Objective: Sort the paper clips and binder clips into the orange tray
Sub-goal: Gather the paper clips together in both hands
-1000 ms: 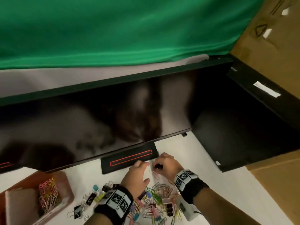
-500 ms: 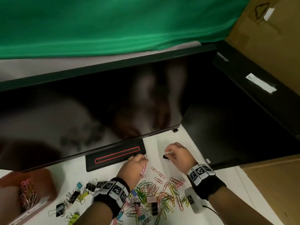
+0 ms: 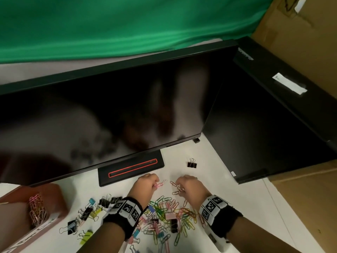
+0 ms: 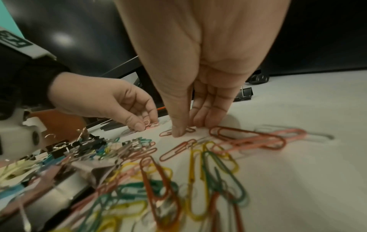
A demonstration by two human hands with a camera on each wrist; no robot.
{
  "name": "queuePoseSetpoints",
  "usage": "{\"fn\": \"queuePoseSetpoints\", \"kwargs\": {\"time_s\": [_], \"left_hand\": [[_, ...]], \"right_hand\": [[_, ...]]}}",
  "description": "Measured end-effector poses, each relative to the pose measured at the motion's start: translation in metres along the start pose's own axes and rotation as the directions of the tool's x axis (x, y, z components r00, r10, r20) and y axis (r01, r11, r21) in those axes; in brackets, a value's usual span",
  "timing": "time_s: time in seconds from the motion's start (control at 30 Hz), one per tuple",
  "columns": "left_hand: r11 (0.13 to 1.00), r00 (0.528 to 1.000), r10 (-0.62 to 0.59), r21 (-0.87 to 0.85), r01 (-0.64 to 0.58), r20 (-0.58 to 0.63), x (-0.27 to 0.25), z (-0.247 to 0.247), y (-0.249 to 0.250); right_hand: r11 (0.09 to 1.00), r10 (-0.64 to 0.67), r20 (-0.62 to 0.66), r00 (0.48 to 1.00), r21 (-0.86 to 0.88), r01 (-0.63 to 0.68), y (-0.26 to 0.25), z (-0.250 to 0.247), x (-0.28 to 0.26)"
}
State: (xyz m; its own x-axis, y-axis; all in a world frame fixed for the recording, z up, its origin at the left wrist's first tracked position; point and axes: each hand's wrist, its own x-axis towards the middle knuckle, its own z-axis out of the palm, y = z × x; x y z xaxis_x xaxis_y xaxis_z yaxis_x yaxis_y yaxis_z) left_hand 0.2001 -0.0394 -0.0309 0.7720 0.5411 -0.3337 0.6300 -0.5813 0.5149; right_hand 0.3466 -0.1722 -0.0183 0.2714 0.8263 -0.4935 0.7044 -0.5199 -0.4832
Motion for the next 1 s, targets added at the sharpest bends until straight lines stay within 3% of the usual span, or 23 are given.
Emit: {"fn": "queuePoseSetpoints", "kwargs": {"time_s": [0.23,0.5,0.6,0.77,1.0], "left_hand": [[0.998,0.998,0.052,0.039,-0.053,0.034,-0.004,0.0,0.0],[0.983,0.992,0.06,-0.166,-0.078,-0.112,-0.011,-0.039,-0.01],[0.964,0.993,0.026,-0.259,-0.054,-0.112,-0.017,-0.052,-0.011],[0.91,0.987,-0.148,-0.399,0.112,-0.061,-0.026,-0.059,-0.016],[0.928,0.99,-0.127,-0.361,0.096,-0.065,-0.032,-0.056,-0.019]], "right_hand": [[0.999,0.0,0.03,1.0,-0.033,0.001,-0.006,-0.006,0.007],[0.999,-0.018,0.023,1.0,-0.029,0.018,-0.004,-0.008,0.006],[0.999,-0.032,0.044,0.999,-0.025,0.033,-0.005,-0.01,0.005],[0.996,-0.072,-0.018,0.997,0.043,0.073,-0.007,-0.013,0.012],[0.999,0.025,-0.014,1.0,-0.033,-0.026,-0.026,0.003,0.031]]}}
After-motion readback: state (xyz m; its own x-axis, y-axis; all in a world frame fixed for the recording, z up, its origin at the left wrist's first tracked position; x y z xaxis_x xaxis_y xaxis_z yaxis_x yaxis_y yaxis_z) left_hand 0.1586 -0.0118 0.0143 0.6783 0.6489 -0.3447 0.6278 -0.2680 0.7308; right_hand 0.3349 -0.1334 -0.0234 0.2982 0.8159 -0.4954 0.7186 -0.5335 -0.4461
